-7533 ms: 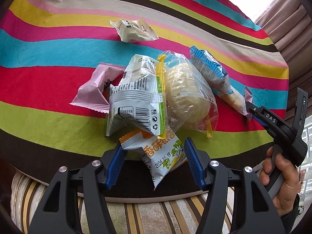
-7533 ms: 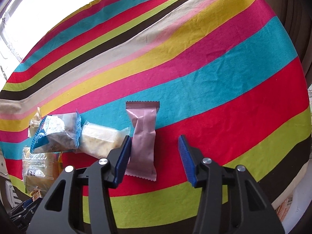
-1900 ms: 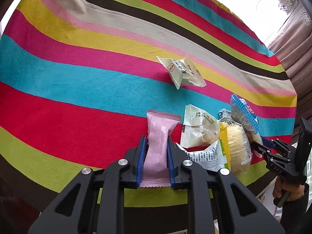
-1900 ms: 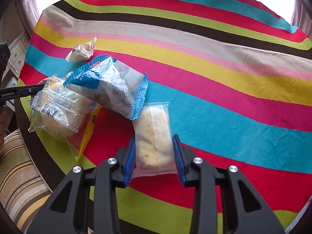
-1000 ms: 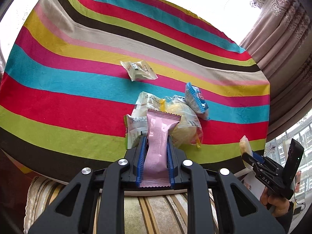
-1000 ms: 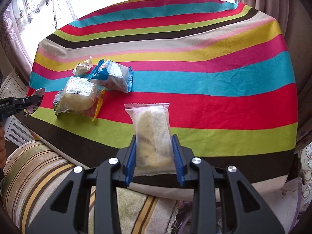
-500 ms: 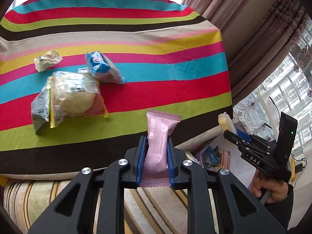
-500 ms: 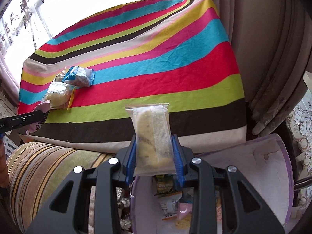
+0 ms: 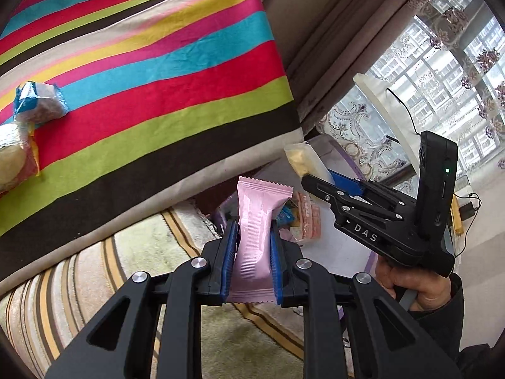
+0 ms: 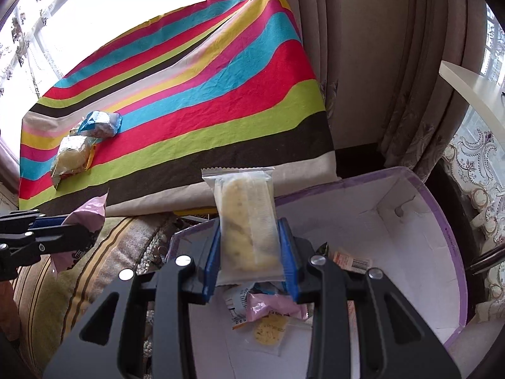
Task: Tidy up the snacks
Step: 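Carry both snacks to the white box and open both tools to release, then move both open tools back over the remaining snacks, then grasp the white wrapped cake with the left tool while the right tool grasps the blue packet, then carry both snacks to the white box and open both tools to release, then move both open tools back over the last snacks on the cloth, then grasp the white-green packet with the left tool while the right tool grasps the clear bread bag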
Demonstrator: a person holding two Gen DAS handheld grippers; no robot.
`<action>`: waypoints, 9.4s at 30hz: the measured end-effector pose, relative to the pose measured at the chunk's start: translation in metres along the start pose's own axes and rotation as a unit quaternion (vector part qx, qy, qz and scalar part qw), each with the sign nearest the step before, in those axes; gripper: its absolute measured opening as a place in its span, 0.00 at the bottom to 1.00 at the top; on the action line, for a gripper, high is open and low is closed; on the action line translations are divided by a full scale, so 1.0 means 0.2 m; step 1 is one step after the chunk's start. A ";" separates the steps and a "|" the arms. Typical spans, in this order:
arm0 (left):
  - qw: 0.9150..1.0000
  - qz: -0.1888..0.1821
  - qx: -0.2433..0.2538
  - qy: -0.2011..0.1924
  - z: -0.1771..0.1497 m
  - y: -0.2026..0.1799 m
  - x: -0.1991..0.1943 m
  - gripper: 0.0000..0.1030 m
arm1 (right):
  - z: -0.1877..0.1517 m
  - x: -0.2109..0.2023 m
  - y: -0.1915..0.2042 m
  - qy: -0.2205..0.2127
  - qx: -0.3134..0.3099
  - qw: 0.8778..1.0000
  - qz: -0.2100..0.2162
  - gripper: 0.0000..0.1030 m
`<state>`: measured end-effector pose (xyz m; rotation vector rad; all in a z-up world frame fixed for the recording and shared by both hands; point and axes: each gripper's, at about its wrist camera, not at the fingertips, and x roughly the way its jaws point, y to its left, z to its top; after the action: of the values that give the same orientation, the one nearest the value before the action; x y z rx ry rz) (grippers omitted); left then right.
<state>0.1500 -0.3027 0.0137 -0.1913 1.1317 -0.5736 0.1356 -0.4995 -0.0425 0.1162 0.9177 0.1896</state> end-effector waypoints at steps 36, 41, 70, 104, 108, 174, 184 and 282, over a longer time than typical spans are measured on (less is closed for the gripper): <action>0.993 0.061 -0.079 -0.070 0.01 0.30 -0.21 0.61 | 0.12 -0.12 0.26 -0.049 -0.022 0.998 0.039 0.48; 0.985 0.087 -0.119 -0.093 -0.03 0.48 -0.32 0.61 | 0.15 -0.11 0.36 -0.054 -0.038 0.996 0.055 0.53; 0.944 0.151 -0.246 -0.163 -0.14 1.12 -0.73 0.61 | 0.47 0.20 0.96 -0.002 -0.049 0.990 0.129 0.74; 0.920 0.117 -0.329 -0.176 0.33 1.89 -0.63 0.61 | 0.77 0.91 1.61 0.048 -0.131 0.988 0.067 0.72; 0.916 0.113 -0.347 -0.168 0.37 1.95 -0.56 0.60 | 0.77 0.94 1.58 0.054 -0.124 0.989 0.066 0.63; 0.988 -0.018 -0.134 -0.072 0.16 0.48 -0.22 0.20 | 0.26 0.01 0.30 -0.034 0.054 0.997 0.037 0.41; 0.997 -0.043 -0.064 -0.004 0.10 0.15 0.02 0.20 | 0.07 -0.01 0.09 -0.014 0.085 0.996 0.015 0.41; 0.954 0.213 -0.196 -0.079 -0.12 1.34 -0.63 0.70 | 0.25 0.15 0.91 0.036 -0.037 0.994 0.093 0.74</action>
<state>0.1804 -0.0086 -0.0095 -0.3174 1.0802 0.0544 0.1726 -0.3167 -0.0026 0.1265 0.9712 0.4033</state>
